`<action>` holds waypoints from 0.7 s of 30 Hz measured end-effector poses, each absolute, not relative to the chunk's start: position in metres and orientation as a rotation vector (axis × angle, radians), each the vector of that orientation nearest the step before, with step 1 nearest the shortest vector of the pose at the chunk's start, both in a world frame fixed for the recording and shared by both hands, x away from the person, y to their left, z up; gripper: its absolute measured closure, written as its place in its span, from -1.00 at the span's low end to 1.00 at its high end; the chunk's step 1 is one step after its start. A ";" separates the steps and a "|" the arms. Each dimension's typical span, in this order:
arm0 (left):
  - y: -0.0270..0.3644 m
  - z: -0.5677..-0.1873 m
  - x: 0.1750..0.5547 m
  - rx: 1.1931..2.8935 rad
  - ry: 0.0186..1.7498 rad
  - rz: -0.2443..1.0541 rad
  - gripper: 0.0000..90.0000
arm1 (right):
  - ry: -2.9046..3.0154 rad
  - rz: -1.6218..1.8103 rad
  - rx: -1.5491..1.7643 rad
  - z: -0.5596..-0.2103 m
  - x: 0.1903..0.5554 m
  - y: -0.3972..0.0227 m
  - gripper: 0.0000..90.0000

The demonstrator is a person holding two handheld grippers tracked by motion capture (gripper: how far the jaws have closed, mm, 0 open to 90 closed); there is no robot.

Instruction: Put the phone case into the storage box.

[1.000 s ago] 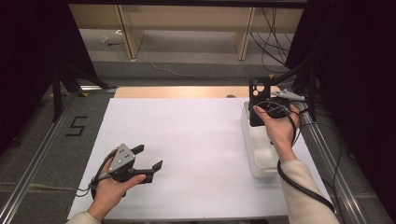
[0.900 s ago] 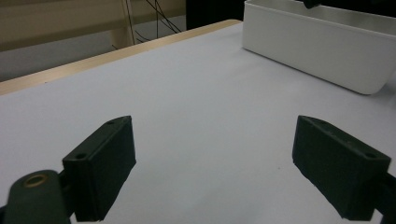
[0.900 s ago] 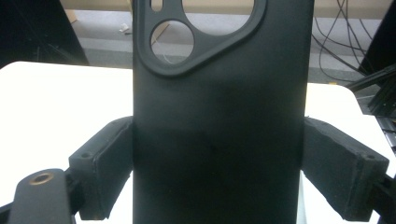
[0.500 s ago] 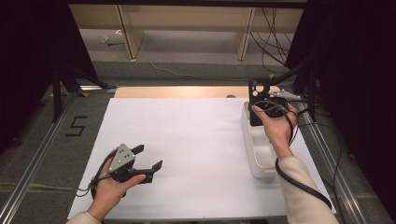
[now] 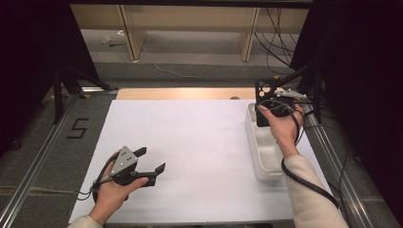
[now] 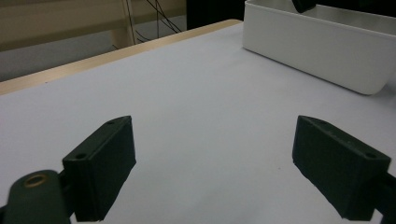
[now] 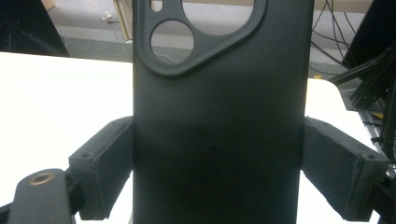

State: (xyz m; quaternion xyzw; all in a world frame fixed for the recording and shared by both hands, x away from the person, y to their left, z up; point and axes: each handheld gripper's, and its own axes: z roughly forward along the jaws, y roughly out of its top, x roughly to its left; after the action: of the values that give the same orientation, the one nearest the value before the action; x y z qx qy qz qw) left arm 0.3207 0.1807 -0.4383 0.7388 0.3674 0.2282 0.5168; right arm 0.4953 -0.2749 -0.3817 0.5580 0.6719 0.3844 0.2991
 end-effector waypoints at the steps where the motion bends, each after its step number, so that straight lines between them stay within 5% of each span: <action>1: 0.181 -0.438 0.321 1.774 0.882 0.547 -0.72 | 1.784 1.020 1.482 -0.382 0.496 -0.275 -0.66; 21: 0.181 -0.439 0.321 1.777 0.880 0.547 -0.71 | 1.806 1.004 1.493 -0.385 0.505 -0.272 -0.66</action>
State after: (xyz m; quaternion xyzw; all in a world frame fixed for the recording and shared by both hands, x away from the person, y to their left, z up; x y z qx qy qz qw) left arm 0.3213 0.1810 -0.4388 0.7398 0.3663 0.2278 0.5163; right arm 0.5050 -0.2722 -0.3855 0.5601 0.6776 0.3766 0.2919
